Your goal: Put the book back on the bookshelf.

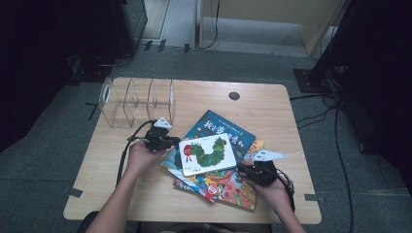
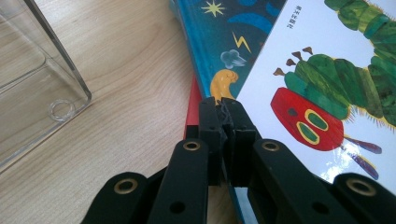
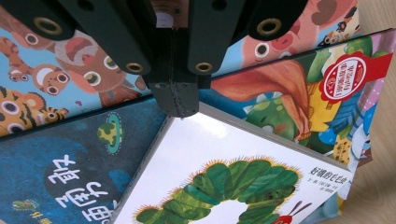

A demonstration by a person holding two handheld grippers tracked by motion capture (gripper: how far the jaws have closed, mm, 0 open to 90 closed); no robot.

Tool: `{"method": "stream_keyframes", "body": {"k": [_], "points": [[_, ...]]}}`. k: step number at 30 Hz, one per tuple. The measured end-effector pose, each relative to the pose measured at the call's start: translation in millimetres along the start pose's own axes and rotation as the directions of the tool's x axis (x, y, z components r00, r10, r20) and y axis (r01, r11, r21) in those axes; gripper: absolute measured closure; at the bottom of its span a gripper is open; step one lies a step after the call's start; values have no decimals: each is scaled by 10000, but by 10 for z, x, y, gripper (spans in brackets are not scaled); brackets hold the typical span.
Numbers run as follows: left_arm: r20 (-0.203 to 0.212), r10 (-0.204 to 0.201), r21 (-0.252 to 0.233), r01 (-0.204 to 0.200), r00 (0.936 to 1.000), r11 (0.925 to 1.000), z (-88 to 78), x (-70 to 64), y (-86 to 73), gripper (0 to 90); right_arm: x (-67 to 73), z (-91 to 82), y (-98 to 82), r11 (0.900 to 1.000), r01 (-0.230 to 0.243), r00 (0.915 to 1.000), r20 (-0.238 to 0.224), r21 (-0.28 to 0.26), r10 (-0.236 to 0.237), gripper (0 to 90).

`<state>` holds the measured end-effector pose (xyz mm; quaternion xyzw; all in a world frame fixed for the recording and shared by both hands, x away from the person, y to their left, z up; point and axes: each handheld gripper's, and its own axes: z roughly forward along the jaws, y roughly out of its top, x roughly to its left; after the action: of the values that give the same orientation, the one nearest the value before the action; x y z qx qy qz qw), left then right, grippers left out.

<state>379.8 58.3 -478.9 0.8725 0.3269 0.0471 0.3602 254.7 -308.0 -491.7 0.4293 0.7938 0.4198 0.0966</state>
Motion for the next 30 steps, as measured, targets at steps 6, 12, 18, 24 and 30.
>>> {"method": "stream_keyframes", "body": {"k": [6, 12, 18, 24, 30], "points": [[107, -140, -72, 141, 9998, 9999, -20, 0, -45, 883, -27, 10, 6, 10000, -64, 10000, -52, -55, 63, 900], [127, -168, -57, 169, 9998, 9998, -49, -12, -79, 887, -50, 26, 18, 9999, -67, 9999, -75, -92, 66, 900], [147, -187, 92, 186, 9997, 9998, -95, -34, -116, 889, -80, 56, 45, 9999, -106, 9999, -84, -124, 105, 900], [144, -288, 51, 288, 9995, 9996, -145, -60, -189, 882, -106, 87, 70, 9998, -19, 10000, -59, -192, 18, 894], [71, -374, 77, 374, 9993, 9993, -195, -95, -245, 877, -131, 127, 109, 9998, 4, 10000, -52, -198, -5, 895]]}}
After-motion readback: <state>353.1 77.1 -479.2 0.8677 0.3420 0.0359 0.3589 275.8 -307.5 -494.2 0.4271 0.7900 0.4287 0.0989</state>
